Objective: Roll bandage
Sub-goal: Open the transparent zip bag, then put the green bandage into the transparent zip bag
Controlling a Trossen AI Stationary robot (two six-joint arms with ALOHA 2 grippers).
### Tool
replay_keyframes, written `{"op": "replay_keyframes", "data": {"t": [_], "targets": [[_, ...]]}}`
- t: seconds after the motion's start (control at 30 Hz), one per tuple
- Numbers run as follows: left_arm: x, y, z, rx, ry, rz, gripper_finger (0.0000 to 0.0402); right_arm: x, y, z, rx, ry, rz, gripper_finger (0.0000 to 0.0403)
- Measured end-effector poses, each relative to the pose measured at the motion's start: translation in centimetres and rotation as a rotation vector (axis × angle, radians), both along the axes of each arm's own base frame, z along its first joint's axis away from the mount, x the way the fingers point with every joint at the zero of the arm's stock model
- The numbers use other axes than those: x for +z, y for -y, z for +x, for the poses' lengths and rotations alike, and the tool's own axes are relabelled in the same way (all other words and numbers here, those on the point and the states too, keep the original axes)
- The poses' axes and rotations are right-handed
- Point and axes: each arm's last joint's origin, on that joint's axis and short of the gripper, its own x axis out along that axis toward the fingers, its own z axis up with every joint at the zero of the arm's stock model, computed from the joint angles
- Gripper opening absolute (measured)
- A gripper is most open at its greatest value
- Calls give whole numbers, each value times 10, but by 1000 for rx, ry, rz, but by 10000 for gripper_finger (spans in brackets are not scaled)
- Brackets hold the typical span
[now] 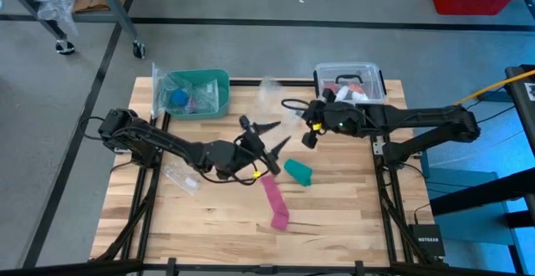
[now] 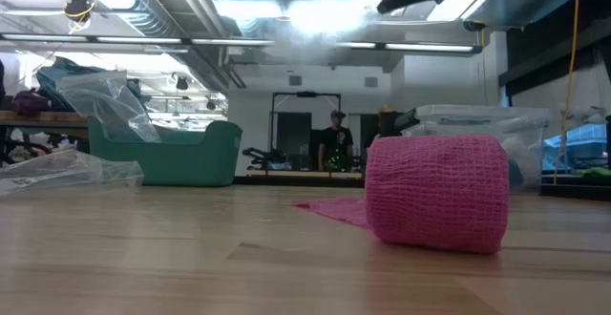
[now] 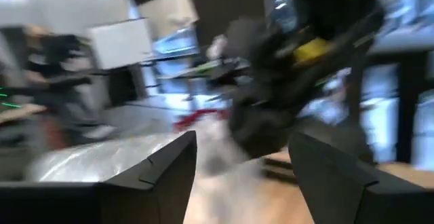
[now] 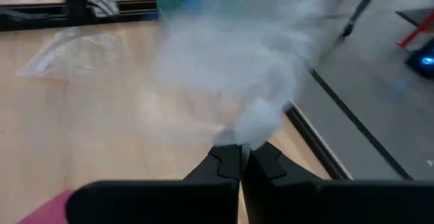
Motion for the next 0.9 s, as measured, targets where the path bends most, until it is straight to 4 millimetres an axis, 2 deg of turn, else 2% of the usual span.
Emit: {"op": "replay_keyframes", "data": {"t": [0.13,0.27,0.53,0.67,0.9], "targets": [[-1,0,2,-104,59,-82,234,-3,1,2,-23,-19,-14,1],[-2,4,2,-122,51,-85,235,-4,7,1,-50,-36,-27,1],[-31,12,0,-161,-274,-5,235,-5,17,-18,-89,-140,-32,0],[-46,5,0,-225,-421,-22,235,-6,16,-24,-80,-180,-29,0],[-67,-13,13,-366,-530,-56,235,-10,15,-28,-55,-245,-10,0]]}}
